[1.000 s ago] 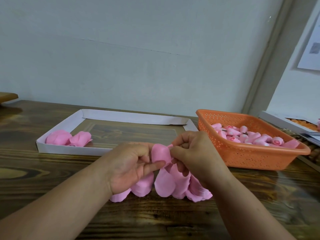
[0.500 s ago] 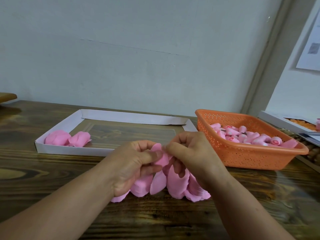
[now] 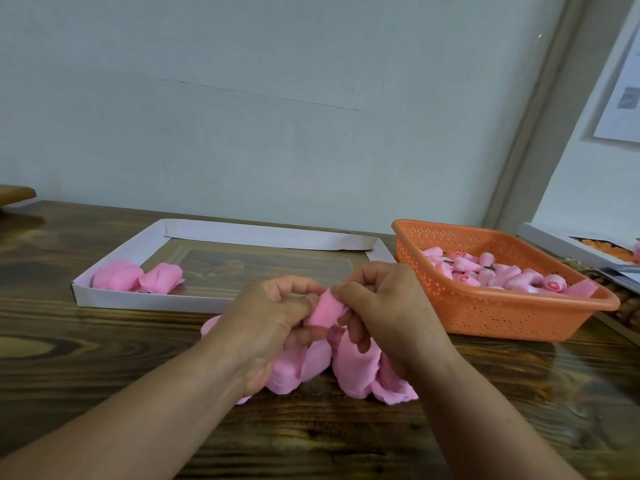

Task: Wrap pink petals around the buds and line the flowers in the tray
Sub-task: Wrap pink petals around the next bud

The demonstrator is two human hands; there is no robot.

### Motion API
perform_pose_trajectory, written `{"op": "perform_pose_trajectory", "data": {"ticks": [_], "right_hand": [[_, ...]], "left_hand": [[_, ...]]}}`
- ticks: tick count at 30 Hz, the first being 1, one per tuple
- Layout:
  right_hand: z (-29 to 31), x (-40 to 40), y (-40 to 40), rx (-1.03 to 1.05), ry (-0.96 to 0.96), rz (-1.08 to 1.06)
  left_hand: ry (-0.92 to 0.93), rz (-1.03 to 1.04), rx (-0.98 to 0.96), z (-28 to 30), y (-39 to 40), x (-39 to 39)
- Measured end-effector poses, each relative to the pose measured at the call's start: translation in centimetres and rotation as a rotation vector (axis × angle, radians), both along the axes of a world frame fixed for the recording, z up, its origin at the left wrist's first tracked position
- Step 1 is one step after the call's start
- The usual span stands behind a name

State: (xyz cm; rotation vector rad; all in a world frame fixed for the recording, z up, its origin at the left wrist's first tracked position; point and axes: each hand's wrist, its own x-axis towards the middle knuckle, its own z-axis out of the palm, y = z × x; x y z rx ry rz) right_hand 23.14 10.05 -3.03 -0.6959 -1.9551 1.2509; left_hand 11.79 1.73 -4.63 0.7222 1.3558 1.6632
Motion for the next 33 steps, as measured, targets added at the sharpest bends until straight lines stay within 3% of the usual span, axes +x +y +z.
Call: {"op": "perform_pose_trajectory", "data": {"ticks": [5,10,12,20,33], "right_hand": [[0.0,0.0,0.3,-0.057,0.062,0.025],[0.9,0.9,0.9,-0.271,0.096,0.263],[1.1,1.2,1.0,-0.268,0.08,0.304],[0.8,0.9,0.9,-0.088,0.091,0.169],[0.5,0.4,0.4,0.004,0.069,0.015]], "left_hand": [[-0.015,-0.142,0.055,-0.1,-0.1,-0.3],[-0.15,-0.201,0.071,0.1,0.0,-1.1],[-0.203,-0.232,0.054,0.1,-0.1,-1.3],[-0.288,-0.332,0.038,0.1,-0.3,-1.7],[-0.288,-0.375,0.05,0.1,-0.3,-1.6]]}}
